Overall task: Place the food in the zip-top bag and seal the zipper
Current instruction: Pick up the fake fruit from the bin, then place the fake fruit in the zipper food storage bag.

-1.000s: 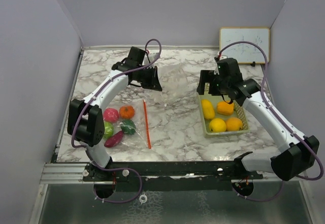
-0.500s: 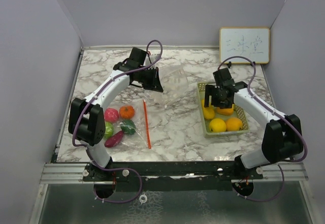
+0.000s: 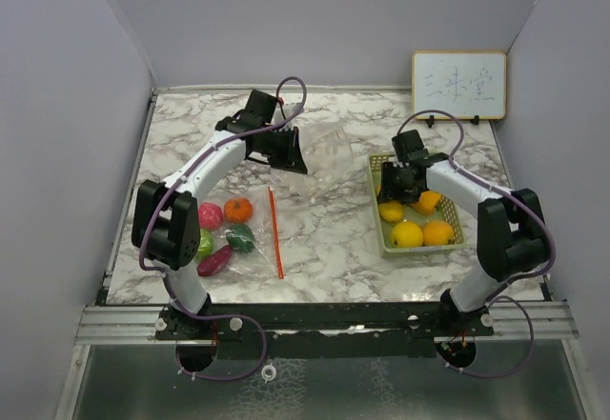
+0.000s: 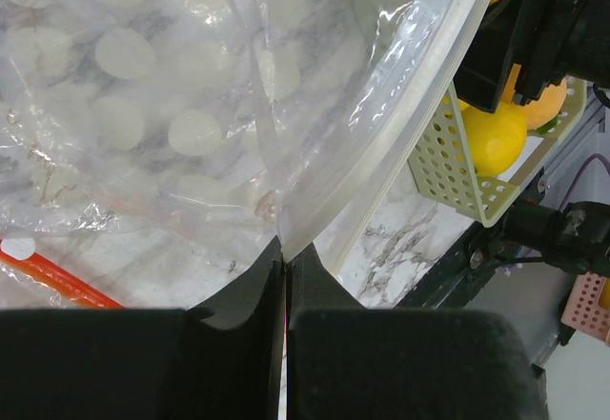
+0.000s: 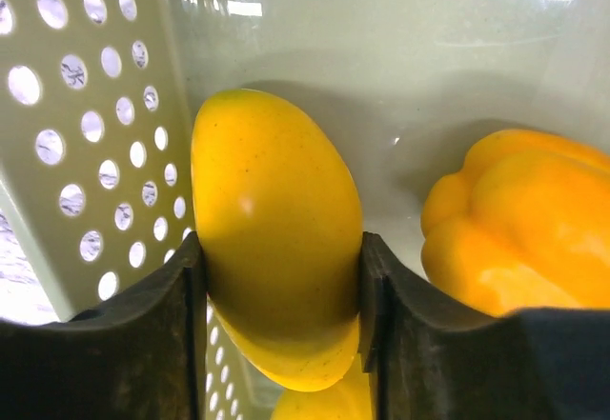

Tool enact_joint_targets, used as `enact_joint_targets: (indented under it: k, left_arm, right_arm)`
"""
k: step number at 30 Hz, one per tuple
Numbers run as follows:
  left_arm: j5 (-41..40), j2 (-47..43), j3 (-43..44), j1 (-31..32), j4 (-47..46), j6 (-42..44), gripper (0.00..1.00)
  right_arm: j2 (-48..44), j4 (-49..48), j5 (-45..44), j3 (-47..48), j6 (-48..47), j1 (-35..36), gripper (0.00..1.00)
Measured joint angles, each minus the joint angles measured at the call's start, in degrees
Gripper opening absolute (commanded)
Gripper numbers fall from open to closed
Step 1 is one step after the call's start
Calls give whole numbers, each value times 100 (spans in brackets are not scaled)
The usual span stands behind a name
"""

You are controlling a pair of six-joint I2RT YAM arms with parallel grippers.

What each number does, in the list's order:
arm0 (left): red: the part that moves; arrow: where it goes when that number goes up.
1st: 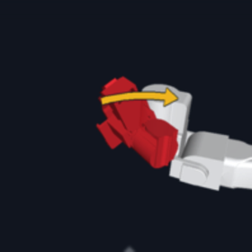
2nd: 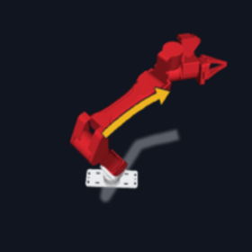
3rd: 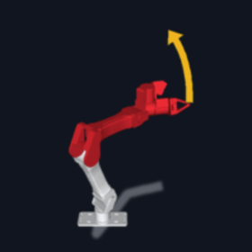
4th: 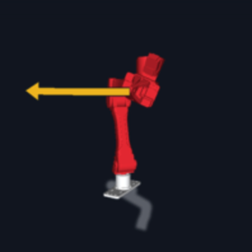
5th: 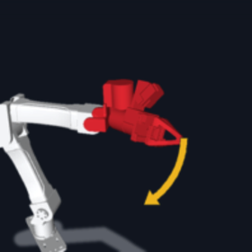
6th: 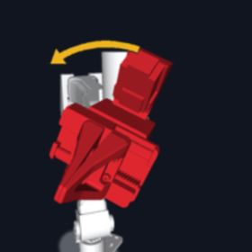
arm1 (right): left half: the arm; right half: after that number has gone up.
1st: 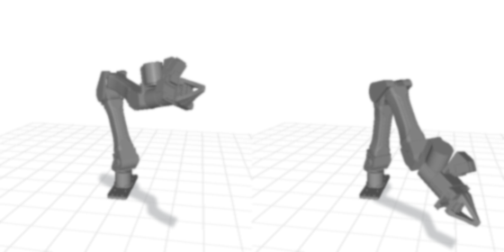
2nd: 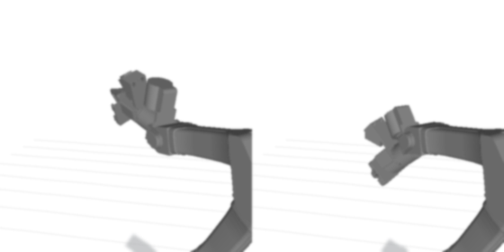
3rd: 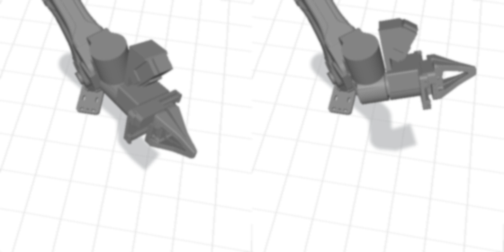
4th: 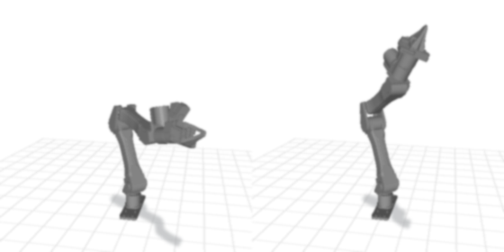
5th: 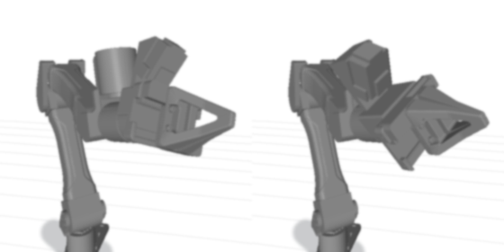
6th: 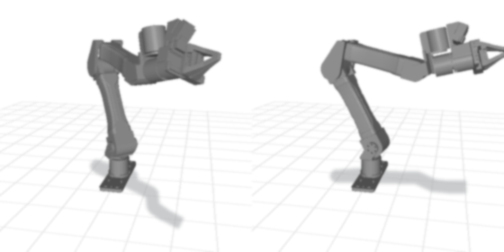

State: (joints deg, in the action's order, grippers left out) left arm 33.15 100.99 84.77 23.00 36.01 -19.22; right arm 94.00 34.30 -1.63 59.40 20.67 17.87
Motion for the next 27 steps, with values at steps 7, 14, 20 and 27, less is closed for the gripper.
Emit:
enact_joint_targets:
  k: [7,14,20,27]
  left_arm:
    - [7,92,125,0,9,-13,0]
    - [26,94,170,0,0,-15,0]
    - [122,94,170,2,0,-57,0]
    - [417,92,168,9,-199,-350,0]
  right_arm:
    - [-229,101,79,144,-122,-22,22]
    - [-1445,-212,1226,1014,-203,-26,22]
    - [-1329,-1705,2507,1257,332,352,26]
    - [-573,-3047,2474,911,1405,535,30]
